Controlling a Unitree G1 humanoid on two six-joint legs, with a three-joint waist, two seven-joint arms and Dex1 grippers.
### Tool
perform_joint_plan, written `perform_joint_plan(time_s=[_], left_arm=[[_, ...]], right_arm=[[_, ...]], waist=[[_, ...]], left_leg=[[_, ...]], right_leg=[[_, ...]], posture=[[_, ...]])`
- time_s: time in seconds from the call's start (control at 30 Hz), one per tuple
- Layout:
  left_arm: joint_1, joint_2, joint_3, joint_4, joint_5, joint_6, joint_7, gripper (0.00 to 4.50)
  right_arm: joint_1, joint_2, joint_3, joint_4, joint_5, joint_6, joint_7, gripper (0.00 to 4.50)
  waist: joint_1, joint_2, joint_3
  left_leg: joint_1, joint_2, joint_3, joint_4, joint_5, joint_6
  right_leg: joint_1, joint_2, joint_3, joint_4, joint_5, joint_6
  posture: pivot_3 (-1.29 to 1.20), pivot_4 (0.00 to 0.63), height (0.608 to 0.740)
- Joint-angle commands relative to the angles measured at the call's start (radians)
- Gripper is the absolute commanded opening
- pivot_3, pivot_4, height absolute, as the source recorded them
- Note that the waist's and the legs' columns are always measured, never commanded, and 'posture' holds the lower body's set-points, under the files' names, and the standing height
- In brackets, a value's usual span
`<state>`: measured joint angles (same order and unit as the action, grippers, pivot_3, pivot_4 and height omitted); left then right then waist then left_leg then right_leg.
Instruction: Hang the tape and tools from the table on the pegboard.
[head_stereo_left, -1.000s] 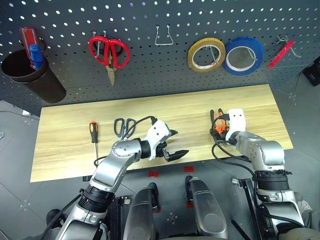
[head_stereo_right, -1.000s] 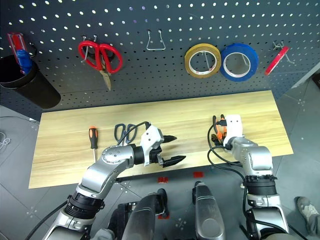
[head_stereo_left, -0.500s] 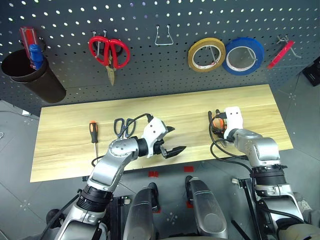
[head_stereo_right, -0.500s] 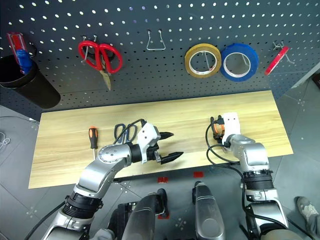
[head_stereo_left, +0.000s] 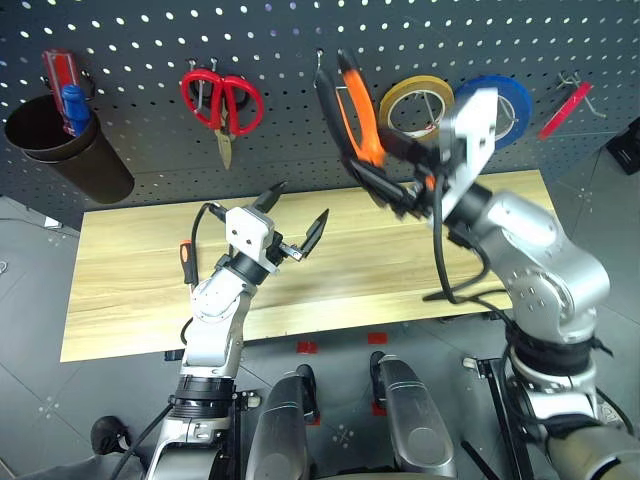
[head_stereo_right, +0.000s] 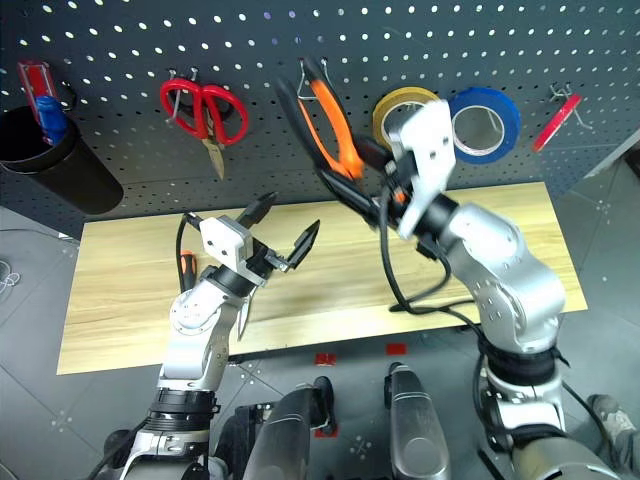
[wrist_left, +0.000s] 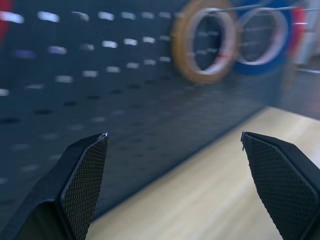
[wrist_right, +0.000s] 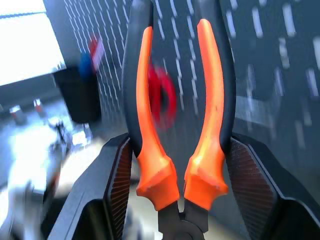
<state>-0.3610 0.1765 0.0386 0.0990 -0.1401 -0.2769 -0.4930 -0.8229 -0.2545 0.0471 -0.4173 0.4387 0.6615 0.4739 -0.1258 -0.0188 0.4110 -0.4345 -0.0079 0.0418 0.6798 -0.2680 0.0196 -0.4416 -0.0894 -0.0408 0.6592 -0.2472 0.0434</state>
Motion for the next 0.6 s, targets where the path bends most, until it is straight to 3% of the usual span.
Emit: perform_joint_plan(time_s=[0.03,0.2,0.37,0.6], left_arm=[[-0.029,-0.025,-0.014,0.036,0.027,-0.082,0.041,4.50],[-0.039,-0.053,-0.031,0.045,0.038,-0.093,0.076,4.50],[-0.019,-0.058,-0.044,0.021,0.038,-0.083,0.093,4.50],[0.001,-0.062,-0.046,-0.010,0.039,-0.064,0.124,4.50]], right_arm=[[-0.104,0.040,0.083,0.144,-0.155,-0.252,-0.009,2.52],[-0.255,0.134,0.089,0.523,-0.317,-0.626,-0.095,2.52],[-0.376,0.175,0.052,0.816,-0.395,-0.870,-0.184,2.52],[-0.474,0.191,0.010,1.072,-0.420,-1.056,-0.250,2.52]], waist=[[0.003,-0.002,-0.001],[0.009,-0.002,-0.001],[0.012,-0.002,-0.001],[0.015,-0.002,-0.001]], left_leg=[[0.000,0.000,0.000,0.000,0.000,0.000],[0.000,0.000,0.001,0.001,0.000,0.000],[0.000,0.001,0.002,0.001,0.000,0.000],[0.000,0.002,0.002,0.001,0.001,0.000]], right_leg=[[0.000,0.000,0.000,0.000,0.000,0.000],[0.000,0.000,-0.002,0.002,0.000,0.000],[-0.001,0.000,-0.003,0.003,0.000,0.000],[-0.001,-0.001,-0.003,0.004,0.000,0.000]], posture=[[-0.22,0.379,0.740],[-0.20,0.383,0.740],[-0.18,0.406,0.740],[-0.16,0.415,0.740]])
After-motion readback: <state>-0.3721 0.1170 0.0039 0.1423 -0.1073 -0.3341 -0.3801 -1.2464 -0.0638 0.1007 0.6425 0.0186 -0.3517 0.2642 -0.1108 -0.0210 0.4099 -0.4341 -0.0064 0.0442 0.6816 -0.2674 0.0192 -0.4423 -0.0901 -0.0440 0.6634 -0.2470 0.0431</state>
